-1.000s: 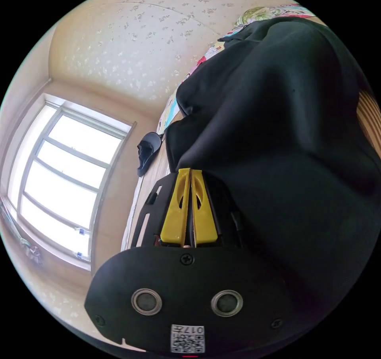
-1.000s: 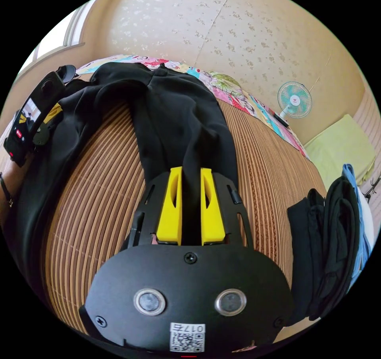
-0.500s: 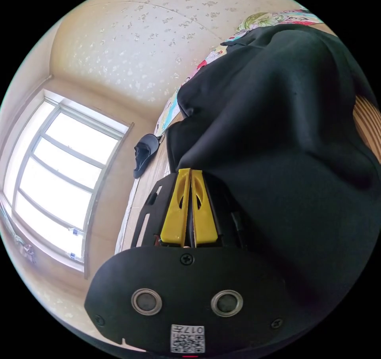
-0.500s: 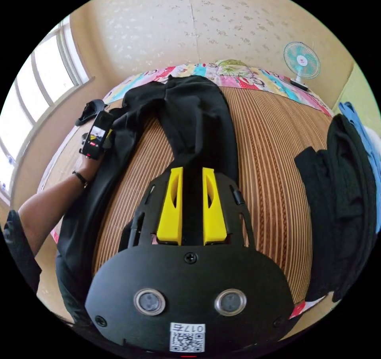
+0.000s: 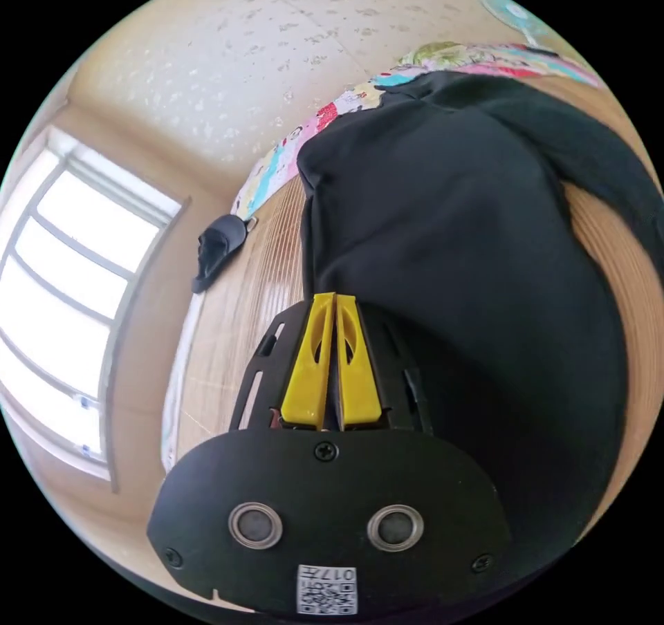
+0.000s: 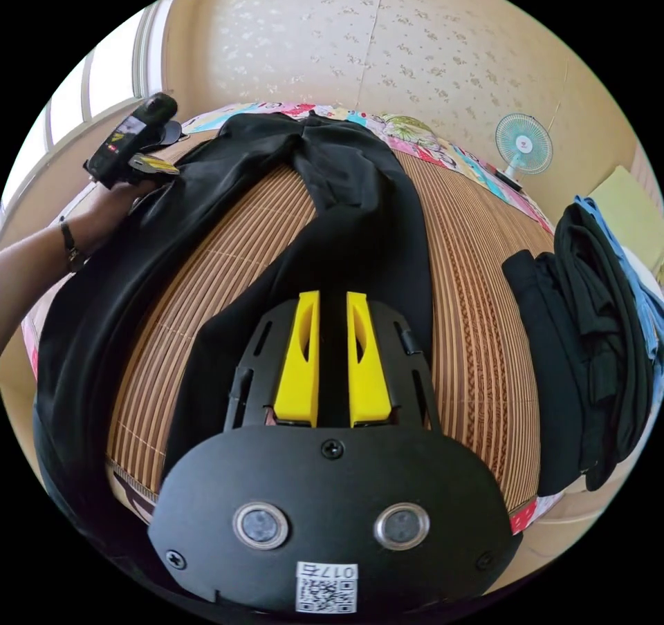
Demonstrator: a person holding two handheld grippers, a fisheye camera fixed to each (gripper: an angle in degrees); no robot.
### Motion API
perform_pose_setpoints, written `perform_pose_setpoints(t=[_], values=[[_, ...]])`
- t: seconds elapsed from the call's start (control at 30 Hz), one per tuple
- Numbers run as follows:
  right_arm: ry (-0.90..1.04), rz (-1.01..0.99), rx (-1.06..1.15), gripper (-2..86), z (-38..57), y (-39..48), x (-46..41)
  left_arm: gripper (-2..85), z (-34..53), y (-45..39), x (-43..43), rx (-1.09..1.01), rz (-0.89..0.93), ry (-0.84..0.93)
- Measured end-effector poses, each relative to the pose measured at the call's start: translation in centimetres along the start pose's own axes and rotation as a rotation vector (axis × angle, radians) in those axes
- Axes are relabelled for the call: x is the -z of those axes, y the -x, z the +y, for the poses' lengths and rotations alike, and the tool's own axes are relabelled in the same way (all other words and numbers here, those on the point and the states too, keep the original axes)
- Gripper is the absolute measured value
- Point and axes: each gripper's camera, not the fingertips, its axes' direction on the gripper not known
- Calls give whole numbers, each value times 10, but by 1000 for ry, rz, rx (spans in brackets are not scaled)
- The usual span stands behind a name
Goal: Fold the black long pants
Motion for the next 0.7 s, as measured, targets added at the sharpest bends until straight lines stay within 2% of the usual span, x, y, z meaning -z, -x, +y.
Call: perform_pose_setpoints(t=[0.17, 0.3, 0.47, 0.7], values=[[-2, 6, 1, 63, -4, 3, 0, -6, 83, 44, 54, 143, 179, 39], [-1, 25, 26, 53, -7, 9, 0, -6, 153, 40, 77, 270, 365, 106], [21, 19, 31, 37, -15, 8, -1, -5, 203, 28, 92, 321, 291, 31], [180, -49, 42, 10, -10, -3, 14, -5, 238, 60, 90, 414, 430, -17]])
